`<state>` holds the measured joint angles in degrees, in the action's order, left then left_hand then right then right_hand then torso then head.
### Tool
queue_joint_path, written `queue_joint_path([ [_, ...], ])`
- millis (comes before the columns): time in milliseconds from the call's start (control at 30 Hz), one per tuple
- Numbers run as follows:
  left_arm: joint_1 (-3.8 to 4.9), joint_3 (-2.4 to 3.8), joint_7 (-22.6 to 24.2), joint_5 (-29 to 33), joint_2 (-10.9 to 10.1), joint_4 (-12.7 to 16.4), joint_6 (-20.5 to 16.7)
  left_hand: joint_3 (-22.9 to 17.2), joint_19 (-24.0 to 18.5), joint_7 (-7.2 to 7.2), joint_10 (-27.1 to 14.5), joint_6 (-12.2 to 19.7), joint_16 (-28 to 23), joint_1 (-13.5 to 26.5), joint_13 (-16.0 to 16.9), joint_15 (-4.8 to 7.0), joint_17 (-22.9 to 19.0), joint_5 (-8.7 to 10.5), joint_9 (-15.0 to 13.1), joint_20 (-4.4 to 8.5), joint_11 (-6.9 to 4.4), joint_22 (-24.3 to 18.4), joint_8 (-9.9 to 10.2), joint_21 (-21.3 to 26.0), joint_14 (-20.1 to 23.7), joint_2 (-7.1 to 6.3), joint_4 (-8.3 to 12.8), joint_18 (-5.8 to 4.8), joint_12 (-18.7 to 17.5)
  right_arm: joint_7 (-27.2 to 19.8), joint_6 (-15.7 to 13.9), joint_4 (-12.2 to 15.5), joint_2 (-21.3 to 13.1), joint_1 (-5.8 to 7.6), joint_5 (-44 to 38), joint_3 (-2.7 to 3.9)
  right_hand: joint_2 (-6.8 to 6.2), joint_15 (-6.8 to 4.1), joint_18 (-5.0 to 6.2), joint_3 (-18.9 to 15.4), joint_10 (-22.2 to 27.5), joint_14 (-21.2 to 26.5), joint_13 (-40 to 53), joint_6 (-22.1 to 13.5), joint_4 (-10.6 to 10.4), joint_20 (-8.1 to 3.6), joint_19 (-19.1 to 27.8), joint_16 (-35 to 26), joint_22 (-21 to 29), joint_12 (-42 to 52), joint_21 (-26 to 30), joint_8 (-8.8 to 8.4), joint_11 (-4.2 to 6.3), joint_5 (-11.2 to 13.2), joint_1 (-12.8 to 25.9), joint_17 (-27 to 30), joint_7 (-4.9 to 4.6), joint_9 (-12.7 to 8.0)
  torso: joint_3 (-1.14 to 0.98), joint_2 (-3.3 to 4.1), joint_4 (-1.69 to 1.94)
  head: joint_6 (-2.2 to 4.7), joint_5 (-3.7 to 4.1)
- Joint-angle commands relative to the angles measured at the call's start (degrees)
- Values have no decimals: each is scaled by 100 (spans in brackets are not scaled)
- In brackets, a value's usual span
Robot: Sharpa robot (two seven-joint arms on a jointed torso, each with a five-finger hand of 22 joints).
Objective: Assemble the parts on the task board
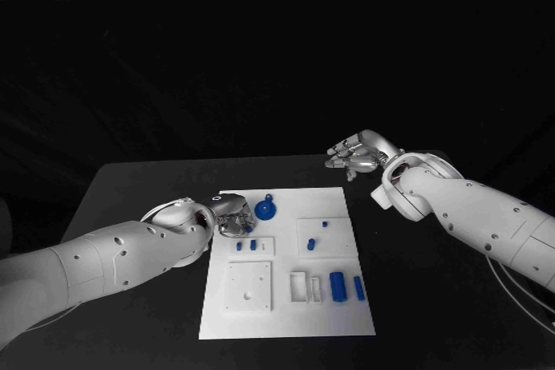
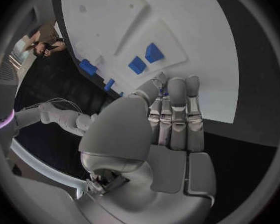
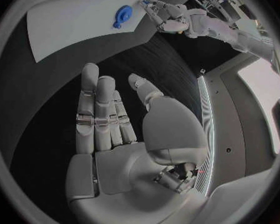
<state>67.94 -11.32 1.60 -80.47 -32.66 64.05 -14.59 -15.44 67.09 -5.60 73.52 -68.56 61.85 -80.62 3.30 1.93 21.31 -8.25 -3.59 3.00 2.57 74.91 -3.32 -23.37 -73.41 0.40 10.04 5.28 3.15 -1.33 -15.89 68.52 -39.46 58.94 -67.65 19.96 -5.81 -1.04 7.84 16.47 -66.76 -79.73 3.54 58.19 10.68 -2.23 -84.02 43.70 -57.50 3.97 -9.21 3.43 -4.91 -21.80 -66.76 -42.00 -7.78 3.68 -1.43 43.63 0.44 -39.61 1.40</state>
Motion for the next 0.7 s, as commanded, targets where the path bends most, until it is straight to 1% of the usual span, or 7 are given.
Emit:
queue_joint_path([
  [33,-85,-63,61,-246,18,2,-14,45,11,2,20,-31,-10,-44,4,13,5,25,-5,11,8,116,-23,28,-7,-2,7,17,19,-62,34,11,-5,-2,10,3,-32,6,103,35,17,40,-10,30,0,15,-166,24,5,-29,-25,13,-1,-32,38,5,-10,-4,-2,-1,3,-7,17],
  [200,-96,-76,68,-277,9,-6,-113,57,0,-5,-5,5,-20,-56,4,6,2,27,-2,8,20,120,-21,44,10,-32,26,16,18,-62,34,10,-11,-2,11,3,-32,6,103,35,17,40,-10,30,0,15,-166,24,5,-29,-25,13,-1,-32,38,5,-10,-4,-1,-2,3,-2,19],
  [267,-98,-77,67,-277,4,-7,-142,52,-8,-24,-36,98,-32,-69,4,-4,-2,29,2,2,37,122,-17,51,27,-63,48,19,18,-62,34,10,-13,-2,12,3,-32,6,103,35,17,40,-10,30,0,15,-166,24,5,-29,-25,13,-1,-32,38,5,-10,-4,2,0,5,-1,21],
  [400,-99,-79,58,-256,-10,-13,-183,-2,-34,-86,-223,440,-55,-64,2,-48,-11,29,7,-28,109,128,-14,59,65,-140,86,36,17,-61,39,9,-18,-2,13,3,-33,7,103,33,21,41,-10,31,0,15,-165,24,6,-29,-26,13,-2,-31,37,5,-10,-4,3,1,8,3,22],
  [467,-99,-79,47,-241,-18,-23,-192,-65,-40,-14,-510,794,-64,-42,0,-90,-18,33,10,-58,187,126,-11,61,78,-234,119,61,17,-59,49,8,-22,-2,13,3,-37,14,107,13,50,42,-8,23,2,22,-164,23,10,-23,-27,16,-10,-28,22,8,-13,-3,5,-2,9,11,16],
  [600,-99,-79,24,-212,-28,-57,-183,-188,-46,17,-888,1010,-79,-73,-2,-161,-33,8,9,-121,310,137,-12,37,101,-360,202,140,17,-55,82,9,-29,-2,13,3,-38,44,134,-66,202,41,-12,8,-2,47,-169,21,28,-27,-22,14,-53,-23,-31,18,-31,-4,4,-1,10,10,8],
  [700,-99,-79,3,-203,-39,-84,-177,-195,-54,35,-1091,1244,-85,-87,-2,-201,-46,9,16,-167,368,134,-5,21,105,-418,228,187,17,-54,99,12,-33,-2,12,3,-37,59,159,-154,295,42,-13,-1,-24,67,-173,15,55,-27,-13,14,-75,-23,-86,40,-42,-4,5,-1,10,13,2],
])
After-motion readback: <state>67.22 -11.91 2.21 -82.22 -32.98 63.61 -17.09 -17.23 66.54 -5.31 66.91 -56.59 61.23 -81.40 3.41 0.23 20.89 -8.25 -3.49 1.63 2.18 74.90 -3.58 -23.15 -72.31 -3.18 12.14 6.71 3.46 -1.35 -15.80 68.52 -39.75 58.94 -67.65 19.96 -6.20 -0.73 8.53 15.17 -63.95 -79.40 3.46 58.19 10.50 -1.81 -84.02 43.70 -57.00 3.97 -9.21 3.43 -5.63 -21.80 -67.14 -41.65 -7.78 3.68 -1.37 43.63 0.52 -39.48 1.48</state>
